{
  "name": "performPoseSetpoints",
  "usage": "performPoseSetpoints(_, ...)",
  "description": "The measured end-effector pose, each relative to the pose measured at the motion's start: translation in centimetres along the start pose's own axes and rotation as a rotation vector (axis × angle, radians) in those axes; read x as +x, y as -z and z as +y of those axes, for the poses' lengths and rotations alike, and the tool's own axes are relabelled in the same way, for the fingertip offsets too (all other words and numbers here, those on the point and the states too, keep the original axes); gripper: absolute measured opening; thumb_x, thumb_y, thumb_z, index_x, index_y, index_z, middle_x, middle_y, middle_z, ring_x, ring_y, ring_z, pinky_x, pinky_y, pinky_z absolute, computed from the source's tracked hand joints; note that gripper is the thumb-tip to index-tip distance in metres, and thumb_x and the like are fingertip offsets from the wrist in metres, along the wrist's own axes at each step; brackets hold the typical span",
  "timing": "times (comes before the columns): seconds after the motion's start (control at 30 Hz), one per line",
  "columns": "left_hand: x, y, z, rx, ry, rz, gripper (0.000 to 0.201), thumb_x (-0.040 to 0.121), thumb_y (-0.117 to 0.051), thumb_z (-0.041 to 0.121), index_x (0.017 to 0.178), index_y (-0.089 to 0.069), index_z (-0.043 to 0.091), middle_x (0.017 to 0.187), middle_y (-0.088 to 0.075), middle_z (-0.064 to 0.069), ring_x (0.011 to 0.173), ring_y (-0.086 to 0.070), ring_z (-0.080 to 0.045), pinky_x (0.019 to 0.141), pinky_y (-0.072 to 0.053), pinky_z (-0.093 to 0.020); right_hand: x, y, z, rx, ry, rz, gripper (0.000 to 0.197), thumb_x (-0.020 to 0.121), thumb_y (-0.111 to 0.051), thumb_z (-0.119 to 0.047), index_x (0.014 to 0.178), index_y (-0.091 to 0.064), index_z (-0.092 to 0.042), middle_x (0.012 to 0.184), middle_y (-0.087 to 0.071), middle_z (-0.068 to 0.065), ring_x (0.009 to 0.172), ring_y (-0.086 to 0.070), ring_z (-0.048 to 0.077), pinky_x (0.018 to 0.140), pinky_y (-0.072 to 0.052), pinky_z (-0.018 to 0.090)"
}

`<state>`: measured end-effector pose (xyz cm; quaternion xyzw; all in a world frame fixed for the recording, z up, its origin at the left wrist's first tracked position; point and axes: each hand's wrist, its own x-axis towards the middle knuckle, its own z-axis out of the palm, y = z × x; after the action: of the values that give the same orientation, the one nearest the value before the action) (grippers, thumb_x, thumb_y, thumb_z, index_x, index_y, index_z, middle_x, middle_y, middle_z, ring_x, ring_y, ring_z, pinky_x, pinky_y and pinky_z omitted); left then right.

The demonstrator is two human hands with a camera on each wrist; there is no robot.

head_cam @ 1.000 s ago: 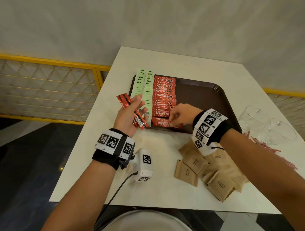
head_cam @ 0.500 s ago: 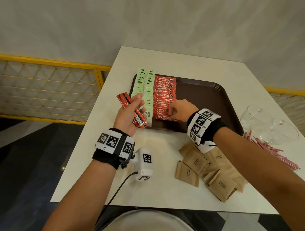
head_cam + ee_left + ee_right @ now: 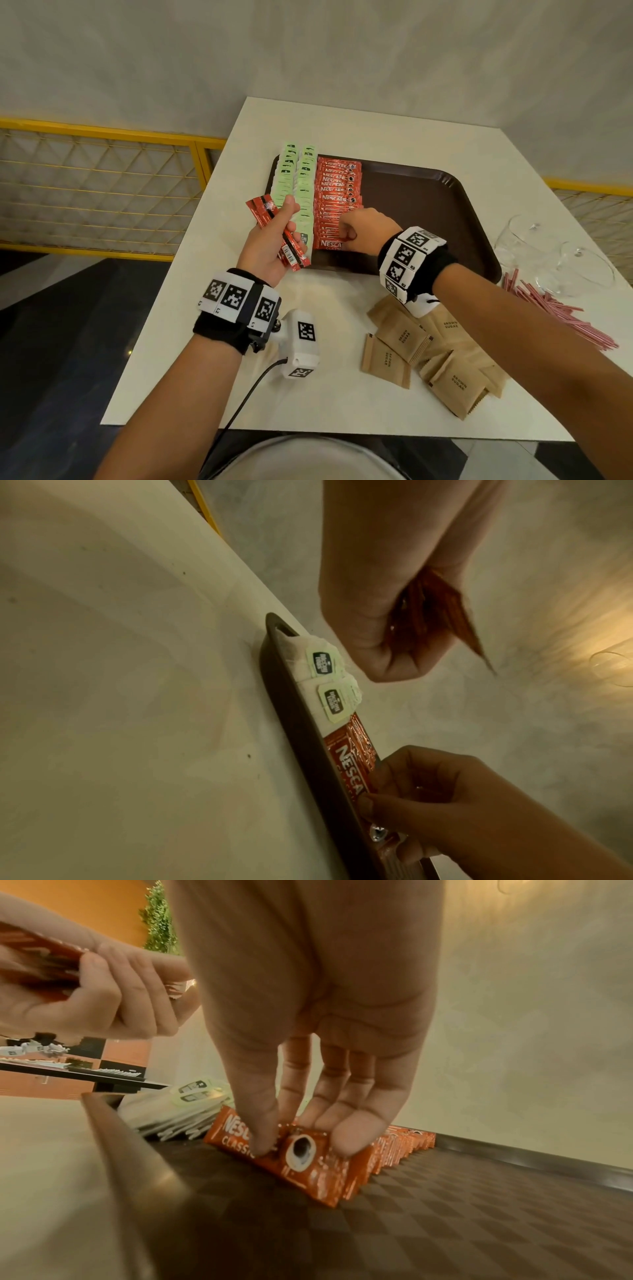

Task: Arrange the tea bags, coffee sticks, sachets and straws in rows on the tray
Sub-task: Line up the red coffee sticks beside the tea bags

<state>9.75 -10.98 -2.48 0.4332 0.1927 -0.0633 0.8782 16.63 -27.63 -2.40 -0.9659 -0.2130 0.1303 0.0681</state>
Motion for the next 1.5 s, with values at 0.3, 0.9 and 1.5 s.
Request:
performPoseSetpoints(0.3, -0.5, -0.7, 0.1, -0.15, 0.108, -0.033, 0.029, 0.09, -0.055, 0.044, 0.085, -0.048, 0.016, 0.056, -0.044, 0.003, 0.051, -0.044, -0.01, 0.053, -0.045, -0.024, -0.3, 0.0, -0.1, -0.021, 0.014, 0.004, 0.015, 0.086, -0.063, -0.025, 0.097, -0.056, -0.017, 0.092, -0.048, -0.006, 0.089, -0.051, 0.016, 0.074, -0.04, 0.028)
performPoseSetpoints(0.9, -0.9, -1.0, -0.1, -0.013, -0.036, -0.172, 0.04, 0.091, -0.05, 0.038, 0.127, -0.053, 0.019, 0.078, -0.07, 0.004, 0.065, -0.064, -0.006, 0.059, -0.052, -0.02, -3.2, 2.3, -4.0, 0.59, 0.237, 0.176, 0.025, 0.077, -0.076, -0.02, 0.072, -0.052, -0.022, 0.072, -0.056, -0.003, 0.068, -0.051, 0.012, 0.066, -0.044, 0.022)
performPoseSetpoints(1.5, 0.5, 0.6, -0.4, -0.207, -0.028, -0.144, 0.044, 0.091, -0.057, 0.016, 0.133, -0.049, 0.01, 0.093, -0.059, -0.004, 0.046, -0.043, -0.002, 0.044, -0.041, -0.013, -2.8, 2.0, -3.0, 0.903, 0.157, 0.162, 0.019, 0.081, -0.071, -0.014, 0.083, -0.053, -0.019, 0.07, -0.053, -0.007, 0.058, -0.049, 0.002, 0.057, -0.044, 0.018)
